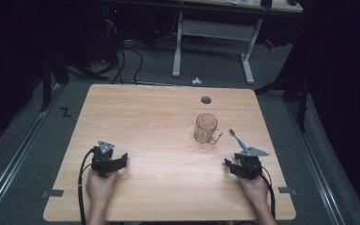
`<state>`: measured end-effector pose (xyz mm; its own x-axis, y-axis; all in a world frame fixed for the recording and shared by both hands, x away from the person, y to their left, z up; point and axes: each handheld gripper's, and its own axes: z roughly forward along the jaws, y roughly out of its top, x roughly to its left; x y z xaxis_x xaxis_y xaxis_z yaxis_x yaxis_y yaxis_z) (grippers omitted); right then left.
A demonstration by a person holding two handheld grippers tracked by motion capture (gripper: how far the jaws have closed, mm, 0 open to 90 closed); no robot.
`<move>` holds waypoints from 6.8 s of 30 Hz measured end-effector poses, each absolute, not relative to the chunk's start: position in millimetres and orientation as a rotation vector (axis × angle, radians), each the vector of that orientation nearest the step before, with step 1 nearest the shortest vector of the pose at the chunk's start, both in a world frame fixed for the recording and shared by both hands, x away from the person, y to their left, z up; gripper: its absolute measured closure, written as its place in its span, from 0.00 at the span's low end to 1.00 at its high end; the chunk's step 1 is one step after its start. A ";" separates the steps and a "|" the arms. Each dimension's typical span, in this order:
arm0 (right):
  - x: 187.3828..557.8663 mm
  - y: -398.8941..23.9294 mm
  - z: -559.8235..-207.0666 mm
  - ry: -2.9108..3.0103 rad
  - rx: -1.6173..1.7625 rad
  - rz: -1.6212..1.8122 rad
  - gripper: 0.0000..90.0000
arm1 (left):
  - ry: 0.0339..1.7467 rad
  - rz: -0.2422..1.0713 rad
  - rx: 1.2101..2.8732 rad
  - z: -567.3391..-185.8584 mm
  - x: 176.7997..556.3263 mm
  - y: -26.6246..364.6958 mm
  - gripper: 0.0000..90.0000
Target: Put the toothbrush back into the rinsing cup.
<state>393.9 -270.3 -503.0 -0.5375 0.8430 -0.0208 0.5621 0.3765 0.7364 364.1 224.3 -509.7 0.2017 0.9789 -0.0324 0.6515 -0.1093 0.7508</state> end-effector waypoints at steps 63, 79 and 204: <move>382.8 -290.2 -495.3 2.230 1.275 0.976 0.59 | 1.520 0.656 1.841 -509.7 364.2 223.6 0.32; 377.1 -304.9 -492.1 2.188 1.298 0.987 0.62 | 1.520 0.657 1.842 -509.7 364.2 223.4 0.32; 512.7 -279.8 -456.2 2.573 1.321 0.371 0.80 | 1.519 0.649 1.838 -509.6 364.0 224.3 0.31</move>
<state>512.7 -279.8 -456.2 -0.5694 0.8178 -0.0830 0.7610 0.5626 0.3230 364.0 224.3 -509.6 0.2029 0.9786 -0.0335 0.6520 -0.1096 0.7502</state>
